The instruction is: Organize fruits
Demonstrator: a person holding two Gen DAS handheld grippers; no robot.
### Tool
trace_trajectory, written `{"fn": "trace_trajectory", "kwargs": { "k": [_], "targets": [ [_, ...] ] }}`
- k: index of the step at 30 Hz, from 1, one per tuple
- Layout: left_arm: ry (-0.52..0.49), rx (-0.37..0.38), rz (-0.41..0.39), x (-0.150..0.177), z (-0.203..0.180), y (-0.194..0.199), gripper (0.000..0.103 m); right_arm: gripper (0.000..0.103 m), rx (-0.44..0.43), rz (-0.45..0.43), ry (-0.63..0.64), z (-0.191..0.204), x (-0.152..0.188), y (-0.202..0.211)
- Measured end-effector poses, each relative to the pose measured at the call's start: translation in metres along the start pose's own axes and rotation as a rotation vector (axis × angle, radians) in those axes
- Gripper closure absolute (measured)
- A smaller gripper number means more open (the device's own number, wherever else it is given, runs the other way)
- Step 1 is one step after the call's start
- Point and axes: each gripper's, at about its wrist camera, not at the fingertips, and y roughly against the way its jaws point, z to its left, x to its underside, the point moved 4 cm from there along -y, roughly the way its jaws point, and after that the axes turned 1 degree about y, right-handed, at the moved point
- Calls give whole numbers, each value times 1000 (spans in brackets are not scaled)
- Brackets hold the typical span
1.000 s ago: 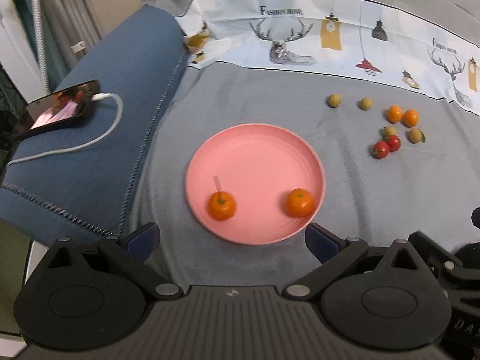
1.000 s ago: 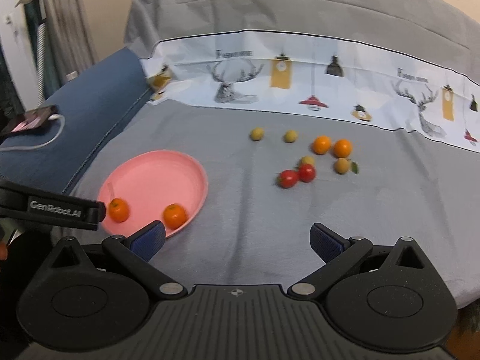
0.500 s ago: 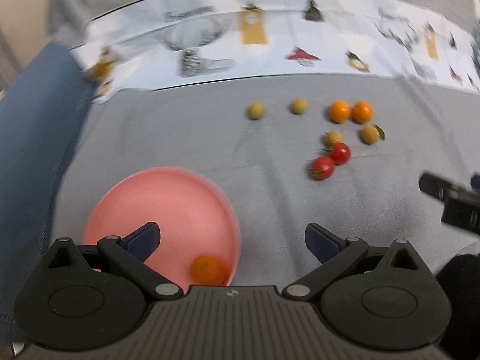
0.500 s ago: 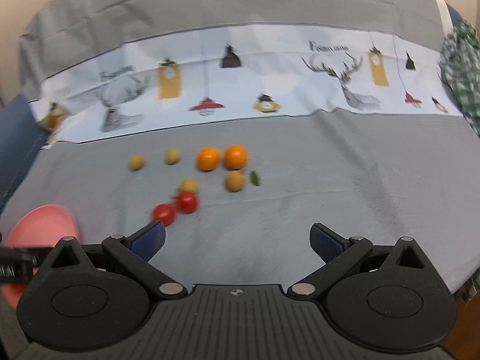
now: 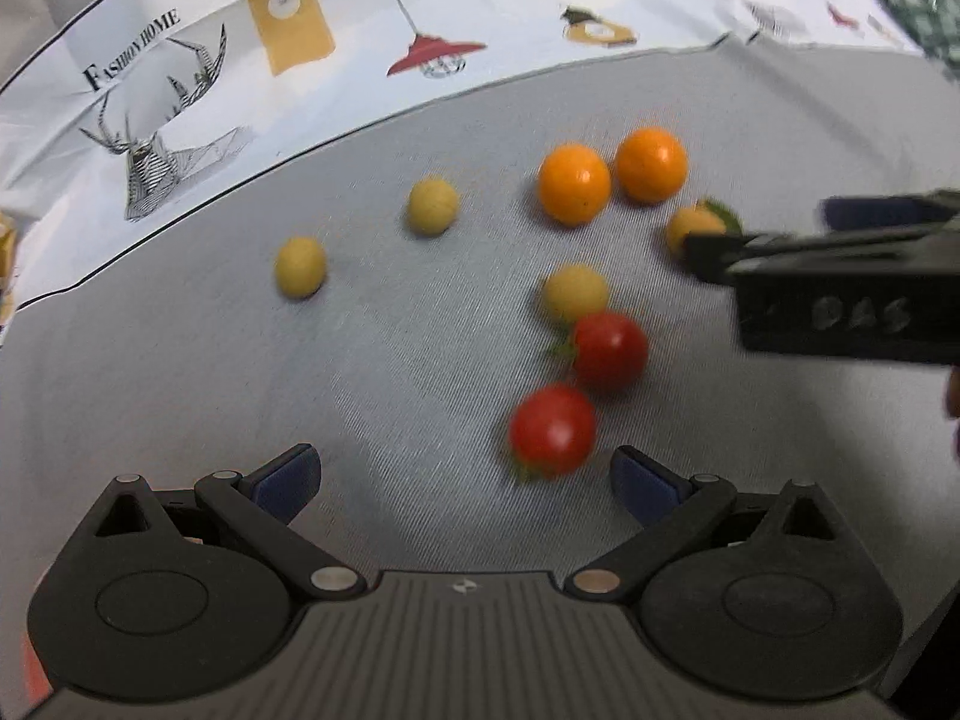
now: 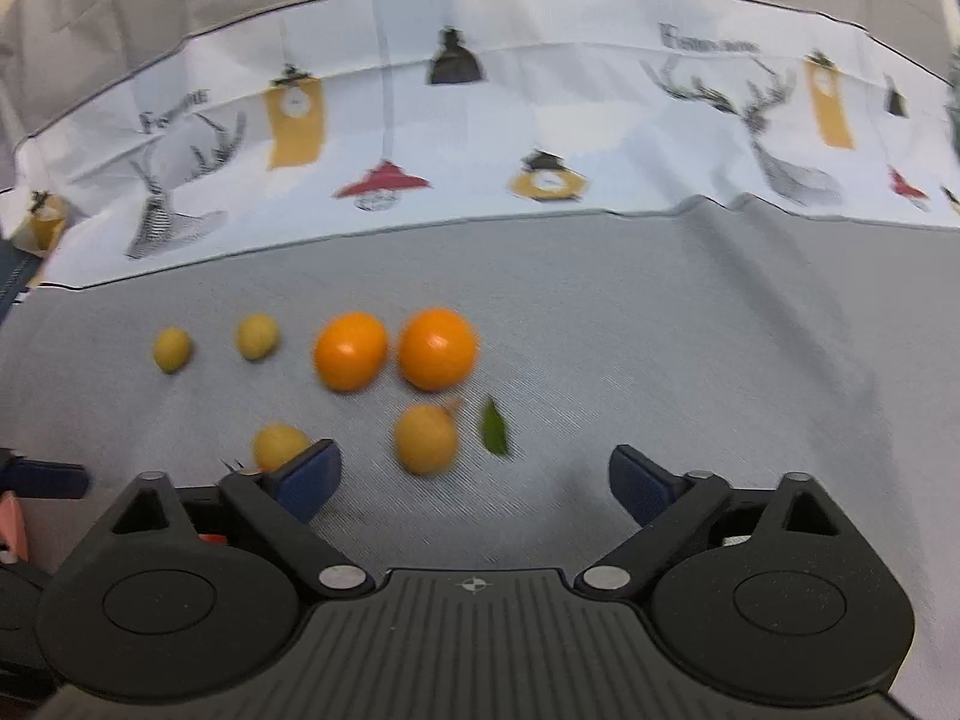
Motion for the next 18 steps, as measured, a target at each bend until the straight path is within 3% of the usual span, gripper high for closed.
{"fn": "trace_trajectory", "kwargs": {
  "k": [3, 5, 8, 10, 18],
  "targets": [
    [17, 53, -27, -4, 1, -1, 20, 31, -35, 10, 24, 6, -2, -11],
    [18, 81, -33, -7, -1, -4, 40, 46, -53, 34, 32, 7, 0, -20],
    [12, 145, -55, -9, -4, -1, 71, 52, -39, 7, 60, 7, 2, -29],
    [9, 162, -53, -10, -4, 0, 71, 74, 2, -19, 125, 8, 3, -31],
    [105, 172, -72, -5, 13, 38, 71, 74, 26, -15, 20, -13, 7, -3]
  ]
}}
